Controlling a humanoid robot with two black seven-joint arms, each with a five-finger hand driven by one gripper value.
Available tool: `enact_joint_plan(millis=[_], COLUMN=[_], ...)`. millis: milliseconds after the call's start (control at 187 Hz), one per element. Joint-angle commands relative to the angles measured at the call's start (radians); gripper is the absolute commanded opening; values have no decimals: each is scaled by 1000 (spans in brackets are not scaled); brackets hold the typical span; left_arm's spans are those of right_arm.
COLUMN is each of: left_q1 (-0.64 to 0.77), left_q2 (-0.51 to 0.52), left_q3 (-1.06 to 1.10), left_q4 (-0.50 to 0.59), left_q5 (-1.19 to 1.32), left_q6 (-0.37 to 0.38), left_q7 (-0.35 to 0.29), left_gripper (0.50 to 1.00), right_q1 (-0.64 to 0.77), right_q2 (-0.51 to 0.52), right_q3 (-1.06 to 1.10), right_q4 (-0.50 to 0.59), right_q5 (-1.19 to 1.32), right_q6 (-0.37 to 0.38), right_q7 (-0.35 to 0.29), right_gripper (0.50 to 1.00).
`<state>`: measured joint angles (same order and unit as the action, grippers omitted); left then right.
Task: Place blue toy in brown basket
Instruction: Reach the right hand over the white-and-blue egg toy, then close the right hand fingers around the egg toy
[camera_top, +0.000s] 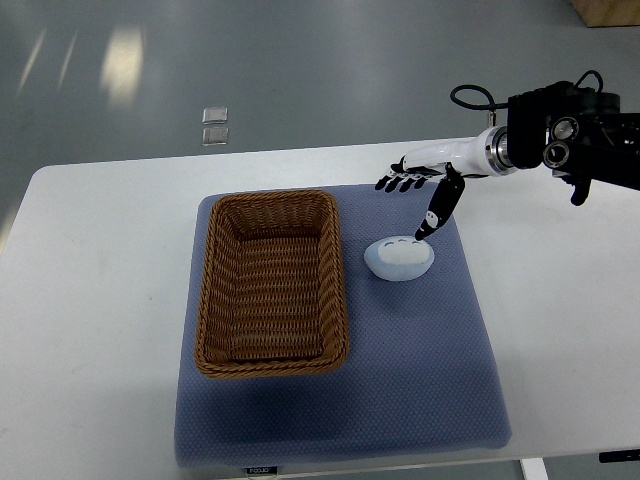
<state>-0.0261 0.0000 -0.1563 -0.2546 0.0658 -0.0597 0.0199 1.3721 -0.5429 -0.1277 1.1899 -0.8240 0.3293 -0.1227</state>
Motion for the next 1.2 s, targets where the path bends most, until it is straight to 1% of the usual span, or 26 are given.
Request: enact_joint_plan(millis=[0, 128, 434, 717, 814, 953, 1076, 1087, 1103, 1108, 1113, 1119, 1124, 1129, 1135, 1140, 1145, 1151, 1156, 1161, 1167, 1172, 1178, 1183, 1188, 1194], left_q1=[0, 0, 0, 0, 0, 0, 0, 0, 0, 0, 0, 0, 0, 0, 0, 0, 0, 0, 0, 0, 0, 0, 0, 0, 0, 0], left_q2=[0, 0, 0, 0, 0, 0, 0, 0, 0, 0, 0, 0, 0, 0, 0, 0, 0, 0, 0, 0, 0, 0, 0, 0, 0, 0], left_q3=[0, 0, 1, 1, 1, 1, 1, 1, 1, 1, 1, 1, 1, 1, 1, 1, 1, 1, 1, 1, 1, 1, 1, 1, 1, 1], left_q4=[0, 0, 1, 0, 0, 0, 0, 0, 0, 0, 0, 0, 0, 0, 0, 0, 0, 0, 0, 0, 0, 0, 0, 0, 0, 0], left_q5=[0, 0, 0, 0, 0, 0, 0, 0, 0, 0, 0, 0, 0, 0, 0, 0, 0, 0, 0, 0, 0, 0, 0, 0, 0, 0], left_q6=[0, 1, 0, 1, 1, 1, 1, 1, 1, 1, 1, 1, 1, 1, 1, 1, 1, 1, 1, 1, 1, 1, 1, 1, 1, 1], left_q7=[0, 0, 0, 0, 0, 0, 2, 2, 2, 0, 0, 2, 2, 2, 2, 0, 0, 2, 2, 2, 2, 2, 2, 2, 2, 0], left_gripper=[1000, 1000, 1000, 1000, 1000, 1000, 1000, 1000, 1000, 1000, 1000, 1000, 1000, 1000, 1000, 1000, 1000, 1000, 1000, 1000, 1000, 1000, 1000, 1000, 1000, 1000], right_q1=[-7, -33, -125, -173, -188, -208, -220, -220, -220, -220, -220, -220, -220, -220, -220, -220, -220, -220, -220, -220, -220, -220, -220, -220, -220, -220], right_q2=[0, 3, 24, 50, 64, 81, 87, 90, 92, 93, 93, 95, 95, 95, 95, 95, 95, 96, 97, 97, 97, 97, 97, 97, 97, 97], right_q3=[-1, -1, 0, 0, 0, 0, 0, 0, 0, 0, 0, 0, 0, 0, 0, 0, 0, 0, 0, 0, 0, 0, 0, 0, 0, 0], right_q4=[17, 23, 14, -9, -21, -39, -41, -42, -44, -46, -46, -47, -47, -49, -49, -50, -50, -53, -53, -55, -55, -58, -58, -59, -59, -61], right_q5=[0, -1, -26, -49, -72, -84, -92, -95, -95, -96, -96, -98, -98, -99, -99, -101, -101, -103, -103, -104, -104, -107, -107, -110, -110, -113], right_q6=[-6, -10, -84, -139, -158, -170, -176, -179, -179, -182, -182, -184, -184, -185, -185, -187, -187, -188, -188, -188, -188, -190, -190, -191, -191, -191], right_q7=[0, 0, 1, 3, 5, 8, 9, 9, 9, 9, 9, 9, 9, 9, 9, 9, 9, 9, 9, 9, 9, 9, 9, 9, 9, 9], right_gripper=[905, 905, 903, 897, 889, 858, 791, 768, 756, 738, 738, 715, 715, 693, 693, 666, 666, 638, 637, 607, 607, 574, 574, 548, 547, 519])
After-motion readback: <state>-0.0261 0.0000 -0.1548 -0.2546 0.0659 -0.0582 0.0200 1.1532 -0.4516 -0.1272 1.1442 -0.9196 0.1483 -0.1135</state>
